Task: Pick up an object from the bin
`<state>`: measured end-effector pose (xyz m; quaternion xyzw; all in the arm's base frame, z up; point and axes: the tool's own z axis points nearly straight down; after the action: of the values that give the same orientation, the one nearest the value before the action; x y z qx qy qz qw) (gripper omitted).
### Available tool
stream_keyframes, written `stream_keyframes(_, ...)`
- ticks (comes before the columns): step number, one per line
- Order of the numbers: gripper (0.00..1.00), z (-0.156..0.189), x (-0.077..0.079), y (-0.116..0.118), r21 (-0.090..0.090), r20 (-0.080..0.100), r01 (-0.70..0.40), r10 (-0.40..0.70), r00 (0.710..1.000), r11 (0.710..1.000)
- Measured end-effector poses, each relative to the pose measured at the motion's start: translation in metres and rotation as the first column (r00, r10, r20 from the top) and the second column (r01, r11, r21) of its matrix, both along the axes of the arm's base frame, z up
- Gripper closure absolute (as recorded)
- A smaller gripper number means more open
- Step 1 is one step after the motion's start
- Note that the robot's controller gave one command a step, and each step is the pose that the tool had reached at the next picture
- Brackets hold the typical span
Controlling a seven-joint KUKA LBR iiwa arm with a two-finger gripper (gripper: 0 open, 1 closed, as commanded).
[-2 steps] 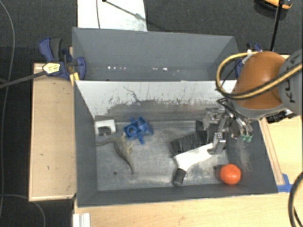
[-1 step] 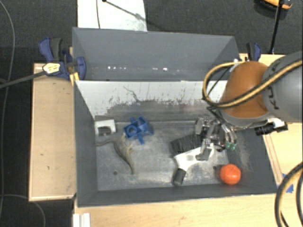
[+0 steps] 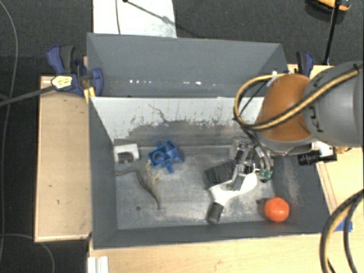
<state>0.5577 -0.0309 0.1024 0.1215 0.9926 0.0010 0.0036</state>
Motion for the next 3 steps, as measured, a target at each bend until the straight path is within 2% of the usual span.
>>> stream_keyframes(1, 0.0, -0.009, 0.004, 0.001, -0.001, -0.002, -0.164, 0.164, 0.987, 0.987)
stream_keyframes(2, 0.0, -0.014, -0.004, 0.001, 0.001, -0.003, 0.074, -0.074, 0.997, 0.997)
stream_keyframes(3, 1.0, -0.025, 0.015, 0.015, 0.003, -0.011, -0.112, 0.112, 0.994, 0.994)
